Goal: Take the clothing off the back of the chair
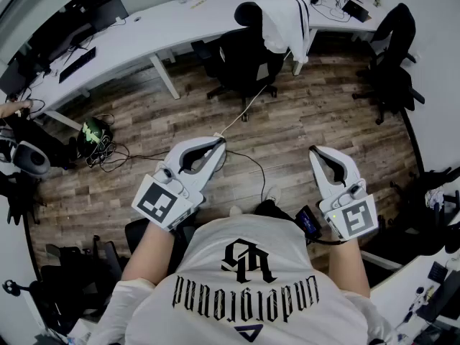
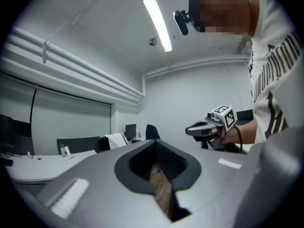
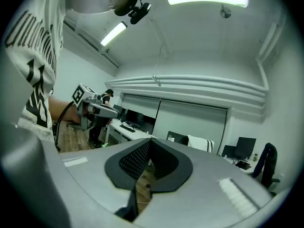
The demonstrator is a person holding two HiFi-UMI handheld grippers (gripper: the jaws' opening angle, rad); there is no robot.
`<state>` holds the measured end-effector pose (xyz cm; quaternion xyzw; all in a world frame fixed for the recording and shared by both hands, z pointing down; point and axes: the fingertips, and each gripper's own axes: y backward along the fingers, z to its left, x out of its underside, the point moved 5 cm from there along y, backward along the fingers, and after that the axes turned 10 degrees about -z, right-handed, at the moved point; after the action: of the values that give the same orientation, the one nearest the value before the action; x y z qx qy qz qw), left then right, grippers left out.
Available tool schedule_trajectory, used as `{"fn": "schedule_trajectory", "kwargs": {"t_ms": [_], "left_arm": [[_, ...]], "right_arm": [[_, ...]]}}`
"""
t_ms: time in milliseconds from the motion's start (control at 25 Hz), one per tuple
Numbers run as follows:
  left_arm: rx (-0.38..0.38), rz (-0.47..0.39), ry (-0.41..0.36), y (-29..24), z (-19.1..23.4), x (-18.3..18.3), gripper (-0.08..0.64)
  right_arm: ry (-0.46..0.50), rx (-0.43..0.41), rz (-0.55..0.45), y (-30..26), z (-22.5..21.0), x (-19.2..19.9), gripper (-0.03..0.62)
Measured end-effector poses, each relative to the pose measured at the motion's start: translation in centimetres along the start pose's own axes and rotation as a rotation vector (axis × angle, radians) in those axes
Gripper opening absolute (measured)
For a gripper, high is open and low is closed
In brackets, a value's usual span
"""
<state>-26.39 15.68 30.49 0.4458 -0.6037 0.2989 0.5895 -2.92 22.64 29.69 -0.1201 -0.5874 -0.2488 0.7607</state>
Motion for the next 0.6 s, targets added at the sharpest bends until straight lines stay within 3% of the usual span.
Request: {"fn": "schedule_trajectory", "kwargs": {"t_ms": [600], "left_arm": [[0.0, 0.027, 0.034, -4.6, 0.5, 1.2, 0.051]], "right_arm": [[-0.016, 0.044, 0.026, -0.5, -4.6, 2.3, 0.005]]}}
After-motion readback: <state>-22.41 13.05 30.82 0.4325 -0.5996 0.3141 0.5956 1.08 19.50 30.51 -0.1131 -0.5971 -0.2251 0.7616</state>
